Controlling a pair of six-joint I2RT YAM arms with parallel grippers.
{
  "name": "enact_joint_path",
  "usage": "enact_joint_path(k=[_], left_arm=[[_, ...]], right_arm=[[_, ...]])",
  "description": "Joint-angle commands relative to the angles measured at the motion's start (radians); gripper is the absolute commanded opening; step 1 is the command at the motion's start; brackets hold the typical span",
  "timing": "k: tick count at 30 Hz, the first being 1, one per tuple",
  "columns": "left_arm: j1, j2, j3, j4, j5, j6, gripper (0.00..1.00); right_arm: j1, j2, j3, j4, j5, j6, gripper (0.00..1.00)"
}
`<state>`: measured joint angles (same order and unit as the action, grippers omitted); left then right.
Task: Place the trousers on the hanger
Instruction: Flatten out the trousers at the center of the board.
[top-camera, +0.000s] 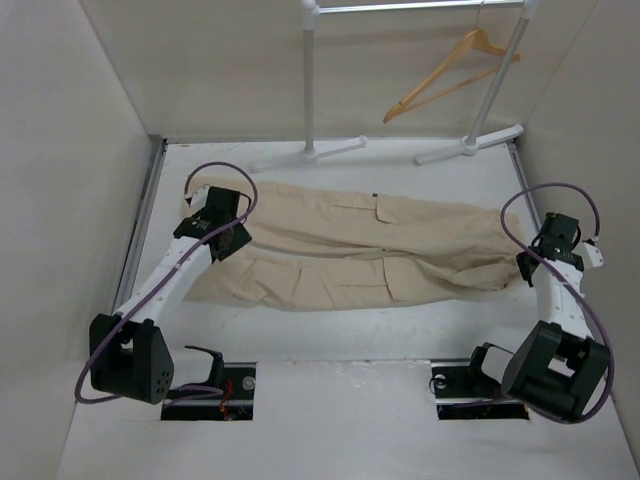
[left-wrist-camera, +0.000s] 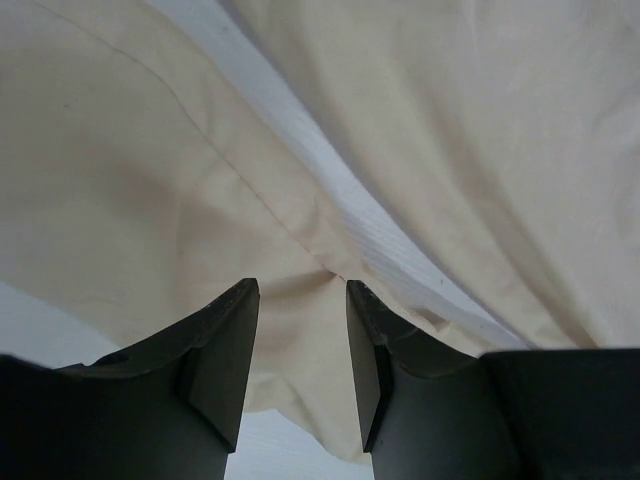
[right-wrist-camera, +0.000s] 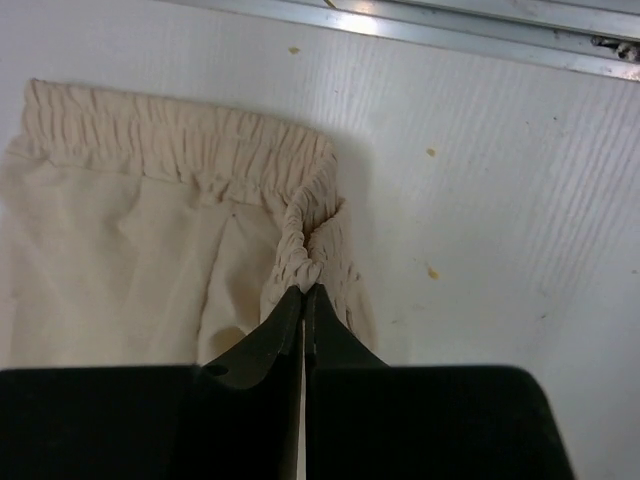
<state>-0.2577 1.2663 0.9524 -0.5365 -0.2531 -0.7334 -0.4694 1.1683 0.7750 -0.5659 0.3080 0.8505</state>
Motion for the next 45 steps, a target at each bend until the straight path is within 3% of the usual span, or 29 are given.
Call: enact_joint_path(k=[1,4,7,14,19,27,30,33,36,45], left_arm=[[0.077,-0.09,0.026,-0.082,-0.017,0.029,0.38],[0.183,-0.123,-0.006,-0.12,-0.009,0.032,0.38],[0.278,-0.127,-0.05,-0.125,-0.014,0.032,0.38],[0.406,0.026,0.012,-0.007,-0.014,0.012,0.41],[0.473,0.197,0.112,0.024,-0.012,0.012,0.45],[0.486,0.459,0.19,0.053,0.005,0.016,0.44],[0.481,0.475,0.175,0.066,0.002,0.014,0.37],[0.485,0.476,0.178,0.076,-0.005,0.008,0.14],[0.482,0.415,0.255,0.063,0.011,-0.009,0.02],[0.456,0.228,0.686,-0.081,0.021,-0.032,0.0]], right_arm=[[0.043,-0.145,-0.054,-0.034,0.052,0.012,0.03],[0.07,-0.153,-0.065,-0.017,0.065,0.01,0.18],[0.122,-0.105,0.006,-0.015,0.037,0.033,0.2],[0.191,-0.019,0.04,0.03,0.014,0.044,0.03],[0.197,-0.001,0.017,0.067,-0.006,0.071,0.02],[0.24,-0.033,-0.026,0.106,-0.01,0.065,0.02],[0.24,-0.038,-0.043,0.119,-0.014,0.064,0.03],[0.24,-0.036,-0.039,0.132,-0.03,0.064,0.02],[0.242,-0.03,-0.014,0.132,-0.038,0.065,0.01],[0.242,-0.051,0.245,0.066,-0.052,0.079,0.0]])
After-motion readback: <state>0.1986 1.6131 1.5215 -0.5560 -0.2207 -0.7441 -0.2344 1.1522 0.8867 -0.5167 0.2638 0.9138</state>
